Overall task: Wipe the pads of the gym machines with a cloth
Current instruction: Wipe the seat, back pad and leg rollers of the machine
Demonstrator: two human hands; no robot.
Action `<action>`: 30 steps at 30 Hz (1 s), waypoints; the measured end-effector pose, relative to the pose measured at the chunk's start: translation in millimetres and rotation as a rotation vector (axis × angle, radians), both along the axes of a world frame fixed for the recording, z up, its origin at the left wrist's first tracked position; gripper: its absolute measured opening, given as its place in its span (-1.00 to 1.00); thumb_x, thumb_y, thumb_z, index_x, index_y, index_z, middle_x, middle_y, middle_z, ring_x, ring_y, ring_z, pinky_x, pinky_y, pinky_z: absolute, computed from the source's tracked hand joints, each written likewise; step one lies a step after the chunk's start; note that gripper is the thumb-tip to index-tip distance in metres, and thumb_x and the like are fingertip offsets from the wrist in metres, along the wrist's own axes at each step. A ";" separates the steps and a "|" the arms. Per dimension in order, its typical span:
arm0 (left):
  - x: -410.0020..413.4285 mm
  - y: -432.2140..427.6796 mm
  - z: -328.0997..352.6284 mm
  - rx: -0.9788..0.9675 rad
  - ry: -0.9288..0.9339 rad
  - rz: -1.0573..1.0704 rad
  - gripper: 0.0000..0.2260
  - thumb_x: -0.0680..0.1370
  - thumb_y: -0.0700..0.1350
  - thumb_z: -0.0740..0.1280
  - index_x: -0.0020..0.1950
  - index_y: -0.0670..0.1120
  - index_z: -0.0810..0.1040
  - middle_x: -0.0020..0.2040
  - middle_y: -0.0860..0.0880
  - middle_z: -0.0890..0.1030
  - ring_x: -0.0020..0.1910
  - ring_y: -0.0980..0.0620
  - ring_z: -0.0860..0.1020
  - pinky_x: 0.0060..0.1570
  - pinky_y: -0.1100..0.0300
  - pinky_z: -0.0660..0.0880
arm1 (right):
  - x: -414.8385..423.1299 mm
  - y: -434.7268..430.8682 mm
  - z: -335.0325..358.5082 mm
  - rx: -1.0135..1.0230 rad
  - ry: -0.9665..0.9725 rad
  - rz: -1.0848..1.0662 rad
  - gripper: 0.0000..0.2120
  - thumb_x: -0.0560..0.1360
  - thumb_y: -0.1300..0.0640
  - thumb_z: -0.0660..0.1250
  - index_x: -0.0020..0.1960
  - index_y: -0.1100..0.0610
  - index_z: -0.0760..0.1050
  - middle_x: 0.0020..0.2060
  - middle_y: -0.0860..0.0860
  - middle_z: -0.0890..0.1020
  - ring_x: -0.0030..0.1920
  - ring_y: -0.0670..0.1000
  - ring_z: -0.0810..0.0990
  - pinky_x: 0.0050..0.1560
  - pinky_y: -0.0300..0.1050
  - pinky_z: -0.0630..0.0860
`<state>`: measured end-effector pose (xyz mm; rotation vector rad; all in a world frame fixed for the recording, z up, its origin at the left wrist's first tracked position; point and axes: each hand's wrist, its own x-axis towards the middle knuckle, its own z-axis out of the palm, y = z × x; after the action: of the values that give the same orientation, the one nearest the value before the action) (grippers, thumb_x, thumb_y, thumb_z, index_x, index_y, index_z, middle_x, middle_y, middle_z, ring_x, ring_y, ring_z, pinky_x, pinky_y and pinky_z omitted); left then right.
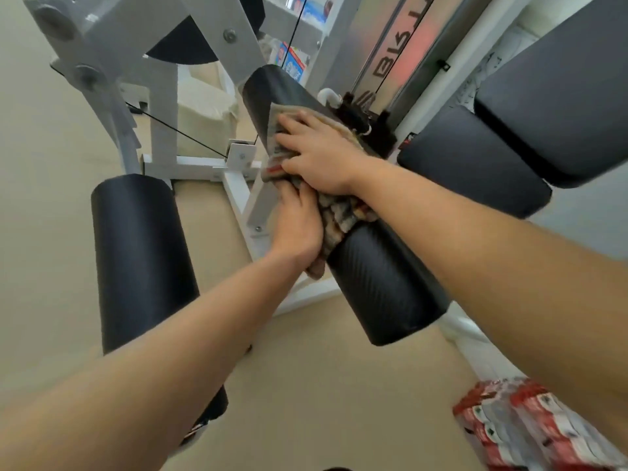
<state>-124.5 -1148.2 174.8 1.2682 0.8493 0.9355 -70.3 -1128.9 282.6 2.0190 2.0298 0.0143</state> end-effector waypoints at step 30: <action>-195.7 -228.7 123.3 -0.486 0.351 -0.242 -0.72 0.42 -0.30 0.29 -0.33 0.09 0.48 -0.35 0.06 0.54 -0.29 -0.05 0.53 -0.20 0.10 0.63 | -125.8 -250.9 37.4 0.019 0.983 -0.876 -0.36 0.53 0.29 0.24 0.56 -0.03 0.21 0.34 0.05 0.42 0.11 -0.06 0.54 0.09 -0.20 0.48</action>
<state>-320.2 -1376.9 298.1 1.0856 1.0882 0.2858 -196.0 -1379.8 320.0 3.0814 1.2241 -1.3377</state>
